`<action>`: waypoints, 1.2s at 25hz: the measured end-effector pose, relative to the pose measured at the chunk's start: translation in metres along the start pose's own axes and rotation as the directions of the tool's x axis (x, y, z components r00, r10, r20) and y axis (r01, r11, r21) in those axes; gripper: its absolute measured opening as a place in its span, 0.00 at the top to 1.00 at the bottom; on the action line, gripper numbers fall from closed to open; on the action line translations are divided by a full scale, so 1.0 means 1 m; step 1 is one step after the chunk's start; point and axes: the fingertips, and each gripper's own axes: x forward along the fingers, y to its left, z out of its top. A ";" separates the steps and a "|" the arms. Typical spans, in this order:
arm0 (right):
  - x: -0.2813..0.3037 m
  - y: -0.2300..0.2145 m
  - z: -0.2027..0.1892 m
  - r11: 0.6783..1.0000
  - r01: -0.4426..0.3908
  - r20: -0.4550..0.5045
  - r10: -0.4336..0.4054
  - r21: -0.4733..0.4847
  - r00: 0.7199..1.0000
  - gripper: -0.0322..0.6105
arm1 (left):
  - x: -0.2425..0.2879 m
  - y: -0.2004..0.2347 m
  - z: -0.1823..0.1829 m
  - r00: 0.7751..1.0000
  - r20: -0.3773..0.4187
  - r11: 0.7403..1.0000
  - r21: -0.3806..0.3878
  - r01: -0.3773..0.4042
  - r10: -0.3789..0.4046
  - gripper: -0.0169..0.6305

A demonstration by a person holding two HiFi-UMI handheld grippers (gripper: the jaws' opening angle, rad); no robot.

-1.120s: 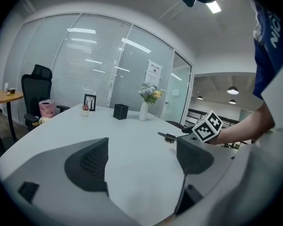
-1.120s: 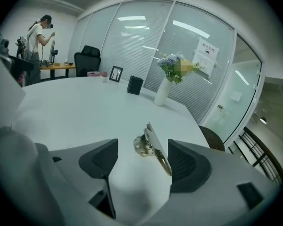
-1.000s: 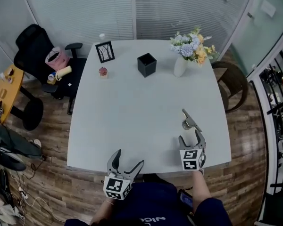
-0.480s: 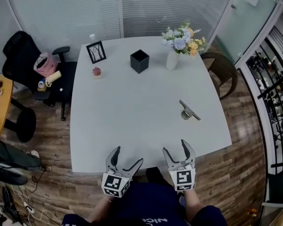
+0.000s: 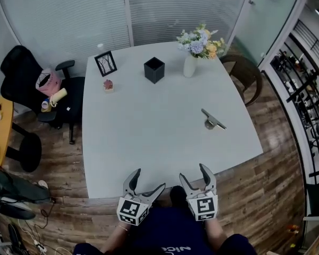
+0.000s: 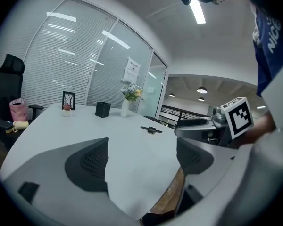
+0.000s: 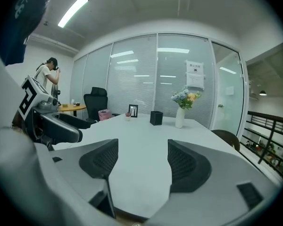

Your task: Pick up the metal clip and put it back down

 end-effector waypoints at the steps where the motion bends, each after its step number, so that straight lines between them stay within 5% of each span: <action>1: -0.001 0.000 0.002 1.000 0.001 0.011 -0.001 0.000 1.000 0.43 | -0.001 -0.002 0.000 1.000 0.001 1.000 -0.005 0.011 -0.011 0.28; 4: -0.003 -0.001 0.011 1.000 -0.018 0.046 0.018 -0.001 0.999 0.49 | -0.002 -0.007 0.008 0.999 0.032 0.999 -0.013 0.042 -0.042 0.33; 9: -0.004 0.007 0.021 0.996 -0.084 0.068 0.082 0.018 0.994 0.72 | -0.005 -0.015 0.018 0.995 0.070 0.998 0.005 0.067 -0.068 0.59; 12: -0.002 0.015 0.023 0.994 -0.111 0.076 0.110 0.010 0.991 0.81 | -0.007 -0.014 0.015 0.997 0.055 0.998 0.047 0.048 -0.050 0.94; 13: -0.002 0.019 0.023 0.992 -0.126 0.074 0.125 0.010 0.989 0.86 | -0.007 -0.014 0.013 0.997 0.050 0.998 0.050 0.048 -0.051 0.97; 15: -0.003 0.025 0.020 0.988 -0.157 0.064 0.155 0.013 0.986 0.94 | -0.008 -0.016 0.012 0.996 0.051 0.997 0.035 0.065 -0.067 0.97; 30: -0.004 0.036 0.013 0.987 -0.154 0.024 0.156 -0.053 0.988 0.94 | -0.009 -0.018 0.012 0.994 0.046 0.994 0.031 0.102 -0.103 0.97</action>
